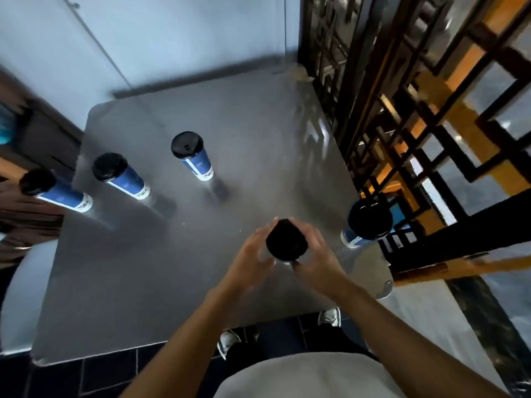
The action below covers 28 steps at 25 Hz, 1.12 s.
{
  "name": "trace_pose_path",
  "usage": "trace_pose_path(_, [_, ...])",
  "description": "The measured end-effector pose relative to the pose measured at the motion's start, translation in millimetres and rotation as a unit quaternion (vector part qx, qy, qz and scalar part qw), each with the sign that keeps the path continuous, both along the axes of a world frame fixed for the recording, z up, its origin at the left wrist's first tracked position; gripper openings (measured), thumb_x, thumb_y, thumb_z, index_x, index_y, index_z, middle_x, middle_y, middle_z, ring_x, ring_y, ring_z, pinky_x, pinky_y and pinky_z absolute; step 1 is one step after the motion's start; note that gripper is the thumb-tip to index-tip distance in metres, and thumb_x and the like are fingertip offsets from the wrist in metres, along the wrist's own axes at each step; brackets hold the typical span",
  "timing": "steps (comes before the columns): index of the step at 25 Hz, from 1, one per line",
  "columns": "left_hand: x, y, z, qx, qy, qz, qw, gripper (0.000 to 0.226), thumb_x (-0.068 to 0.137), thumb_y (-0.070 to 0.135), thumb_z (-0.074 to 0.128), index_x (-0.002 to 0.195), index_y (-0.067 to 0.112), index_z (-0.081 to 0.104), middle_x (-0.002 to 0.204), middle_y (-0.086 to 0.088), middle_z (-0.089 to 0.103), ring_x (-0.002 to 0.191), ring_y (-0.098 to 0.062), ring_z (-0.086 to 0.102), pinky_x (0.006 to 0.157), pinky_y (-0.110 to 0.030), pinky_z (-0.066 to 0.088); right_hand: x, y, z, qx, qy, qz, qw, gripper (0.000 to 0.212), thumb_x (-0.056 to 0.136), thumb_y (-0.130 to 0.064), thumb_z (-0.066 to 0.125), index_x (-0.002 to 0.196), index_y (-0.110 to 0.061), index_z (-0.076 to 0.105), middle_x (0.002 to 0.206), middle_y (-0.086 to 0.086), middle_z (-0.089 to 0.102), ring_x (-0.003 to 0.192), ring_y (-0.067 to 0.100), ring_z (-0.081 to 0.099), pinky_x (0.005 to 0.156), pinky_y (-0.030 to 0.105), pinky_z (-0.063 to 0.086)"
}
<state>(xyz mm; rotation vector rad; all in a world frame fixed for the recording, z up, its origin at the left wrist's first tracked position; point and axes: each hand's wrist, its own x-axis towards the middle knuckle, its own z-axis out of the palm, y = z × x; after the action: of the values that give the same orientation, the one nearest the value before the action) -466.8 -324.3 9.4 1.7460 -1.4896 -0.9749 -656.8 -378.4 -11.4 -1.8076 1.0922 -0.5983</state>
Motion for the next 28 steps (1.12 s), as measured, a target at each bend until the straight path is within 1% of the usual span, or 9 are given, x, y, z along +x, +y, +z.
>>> trace_pose_path(2, [-9,3,4,0.038,0.028,0.063,0.997,0.094,0.083,0.002,0.063,0.14,0.068,0.03,0.14,-0.002,0.06,0.127,-0.023,0.059,0.109,-0.041,0.046,-1,-7,0,0.0,-0.025,0.043,0.999,0.083,0.071,0.003,0.076,0.14,-0.034,0.047,0.135,-0.005,0.051,0.126,0.009,0.052,0.106,0.036,0.048])
trace_pose_path(4, [-13,7,7,0.062,0.065,0.089,0.992,0.091,0.086,-0.003,0.063,0.14,0.064,0.032,0.141,-0.001,0.06,0.128,-0.021,0.059,0.11,-0.042,0.047,-4,-17,0,0.008,-0.041,0.085,0.995,0.069,0.075,-0.001,0.077,0.133,-0.029,0.053,0.131,-0.013,0.051,0.119,0.01,0.054,0.1,0.042,0.052])
trace_pose_path(6, [-9,11,12,0.081,0.117,0.075,0.987,0.082,0.089,0.003,0.064,0.144,0.055,0.032,0.141,0.005,0.059,0.129,-0.013,0.058,0.107,-0.031,0.048,-7,-27,6,0.058,-0.062,0.116,0.99,0.065,0.078,-0.014,0.081,0.131,-0.038,0.051,0.129,-0.024,0.052,0.113,0.007,0.059,0.093,0.037,0.057])
trace_pose_path(9, [-3,7,28,0.127,0.231,0.067,0.962,0.072,0.092,0.011,0.065,0.147,0.047,0.033,0.135,0.001,0.061,0.115,-0.002,0.065,0.089,-0.017,0.053,-8,-38,19,0.16,-0.053,0.12,0.978,0.065,0.073,-0.043,0.083,0.128,-0.049,0.05,0.124,-0.016,0.062,0.103,0.011,0.068,0.08,0.031,0.06])
trace_pose_path(14, [-19,3,47,0.179,0.44,0.131,0.87,0.062,0.087,0.032,0.075,0.139,0.044,0.044,0.134,-0.022,0.061,0.111,-0.042,0.068,0.087,-0.054,0.059,7,-47,36,0.395,-0.15,0.058,0.905,0.05,0.068,-0.062,0.081,0.111,-0.04,0.066,0.112,0.007,0.074,0.097,0.029,0.075,0.075,0.039,0.062])
trace_pose_path(16, [-24,-1,47,0.219,0.479,0.146,0.837,0.067,0.08,0.031,0.083,0.133,0.046,0.046,0.127,-0.027,0.064,0.101,-0.047,0.07,0.077,-0.055,0.06,13,-47,36,0.404,-0.11,0.036,0.907,0.052,0.071,-0.064,0.075,0.112,-0.034,0.065,0.109,0.011,0.074,0.089,0.028,0.077,0.071,0.037,0.062])
trace_pose_path(22, [-14,-8,45,0.231,0.422,0.157,0.863,0.071,0.073,0.023,0.087,0.128,0.05,0.05,0.113,-0.022,0.071,0.081,-0.037,0.076,0.067,-0.041,0.06,20,-48,39,0.387,-0.05,0.034,0.92,0.071,0.067,-0.067,0.071,0.12,-0.022,0.056,0.093,0.01,0.073,0.068,0.024,0.073,0.055,0.032,0.055])
trace_pose_path(25, [-3,-6,40,0.233,0.238,0.097,0.938,0.097,0.068,0.029,0.087,0.14,0.061,0.031,0.125,-0.008,0.058,0.087,-0.025,0.075,0.067,-0.027,0.06,18,-51,42,0.38,-0.023,0.055,0.923,0.073,0.068,-0.08,0.066,0.116,-0.024,0.062,0.108,0.009,0.075,0.089,0.023,0.077,0.071,0.033,0.061])
trace_pose_path(28, [1,-3,35,0.225,0.083,0.02,0.97,0.121,0.06,0.039,0.087,0.153,0.053,0.011,0.125,-0.001,0.059,0.093,-0.014,0.07,0.071,-0.019,0.058,21,-59,44,0.433,-0.054,-0.038,0.899,0.068,0.081,-0.078,0.055,0.096,-0.013,0.07,0.092,0.01,0.079,0.089,0.03,0.076,0.077,0.042,0.062])
